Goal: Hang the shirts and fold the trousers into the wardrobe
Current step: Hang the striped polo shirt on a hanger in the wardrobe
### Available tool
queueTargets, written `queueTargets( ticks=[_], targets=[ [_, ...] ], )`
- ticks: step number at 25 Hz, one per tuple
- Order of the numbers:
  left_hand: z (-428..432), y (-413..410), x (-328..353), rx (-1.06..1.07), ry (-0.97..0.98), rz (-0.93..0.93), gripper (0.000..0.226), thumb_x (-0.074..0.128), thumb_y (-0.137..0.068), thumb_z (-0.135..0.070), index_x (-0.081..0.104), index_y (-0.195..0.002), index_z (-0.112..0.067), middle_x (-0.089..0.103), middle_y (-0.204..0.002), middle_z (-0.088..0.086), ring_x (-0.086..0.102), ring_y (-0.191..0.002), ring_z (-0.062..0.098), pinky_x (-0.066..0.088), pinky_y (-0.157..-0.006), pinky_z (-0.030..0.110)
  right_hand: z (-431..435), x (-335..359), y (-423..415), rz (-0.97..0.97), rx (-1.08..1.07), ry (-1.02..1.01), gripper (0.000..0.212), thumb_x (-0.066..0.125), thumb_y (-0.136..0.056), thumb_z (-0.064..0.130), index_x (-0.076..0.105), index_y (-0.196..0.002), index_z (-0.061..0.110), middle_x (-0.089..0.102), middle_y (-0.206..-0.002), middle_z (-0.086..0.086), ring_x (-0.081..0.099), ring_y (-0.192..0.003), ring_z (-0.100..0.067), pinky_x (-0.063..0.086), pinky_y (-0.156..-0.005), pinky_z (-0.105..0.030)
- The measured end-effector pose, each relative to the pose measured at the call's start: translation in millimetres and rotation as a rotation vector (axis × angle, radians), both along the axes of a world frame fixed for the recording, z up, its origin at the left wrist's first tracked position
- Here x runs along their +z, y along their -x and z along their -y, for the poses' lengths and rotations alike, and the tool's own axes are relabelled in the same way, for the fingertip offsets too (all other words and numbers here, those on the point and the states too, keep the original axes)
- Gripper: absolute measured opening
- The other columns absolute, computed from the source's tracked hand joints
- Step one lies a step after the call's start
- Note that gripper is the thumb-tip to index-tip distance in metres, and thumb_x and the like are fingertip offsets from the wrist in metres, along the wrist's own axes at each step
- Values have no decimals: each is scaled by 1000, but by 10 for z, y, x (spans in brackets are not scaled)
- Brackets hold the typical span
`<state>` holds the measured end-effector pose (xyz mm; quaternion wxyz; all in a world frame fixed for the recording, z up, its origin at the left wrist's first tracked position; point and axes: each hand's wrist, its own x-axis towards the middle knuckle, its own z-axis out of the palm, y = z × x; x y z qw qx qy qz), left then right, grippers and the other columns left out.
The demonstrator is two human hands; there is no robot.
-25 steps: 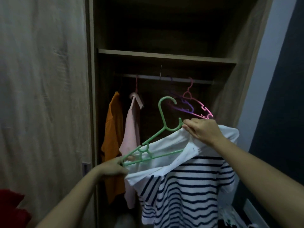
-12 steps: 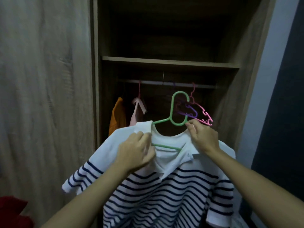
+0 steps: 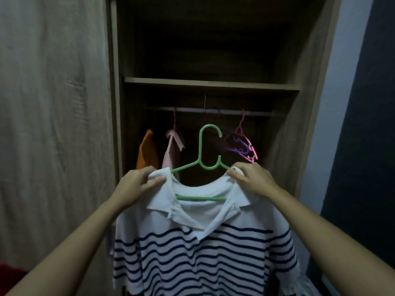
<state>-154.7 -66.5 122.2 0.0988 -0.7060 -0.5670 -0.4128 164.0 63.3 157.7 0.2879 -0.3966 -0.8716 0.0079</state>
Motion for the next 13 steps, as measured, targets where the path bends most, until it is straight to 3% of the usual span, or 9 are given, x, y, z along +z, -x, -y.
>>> queueTargets(
  ticks=[3,8,10,12,13],
  targets=[
    [32,81,-2,2,13,114,35,48,-76,-67,57,-72,-33,51,-58,-2,50,-55,12,34,-50,28,-58,-136,-152,-82,58,191,48,27,-87,68,48,-65,31,54,-69,12,51,-70,-8,38,-69,-33],
    [206,181,102,-39,38,210,42,54,-76,-61,65,-75,-20,59,-69,-2,53,-57,10,37,-52,23,-108,-275,-365,-148,95,-52,71,18,-75,83,52,-64,22,51,-56,5,51,-55,-12,38,-56,-32],
    [235,205,158,-32,33,241,41,58,-78,-57,68,-79,-18,62,-72,-1,56,-59,10,39,-52,21,-105,-297,-354,-283,95,-94,61,24,-79,77,56,-73,26,56,-59,10,54,-57,-3,41,-59,-24],
    [256,277,191,21,15,276,30,64,-83,-48,69,-81,-19,63,-72,-1,57,-62,10,41,-56,25,-82,-357,-338,-438,108,21,55,29,-79,75,57,-89,30,61,-72,18,57,-68,6,41,-65,-12],
    [269,328,194,45,12,292,25,65,-84,-43,70,-81,-19,64,-71,2,58,-63,13,41,-57,28,-76,-419,-336,-474,115,107,56,29,-79,77,55,-96,30,61,-81,19,57,-75,6,42,-69,-13]
  ],
)
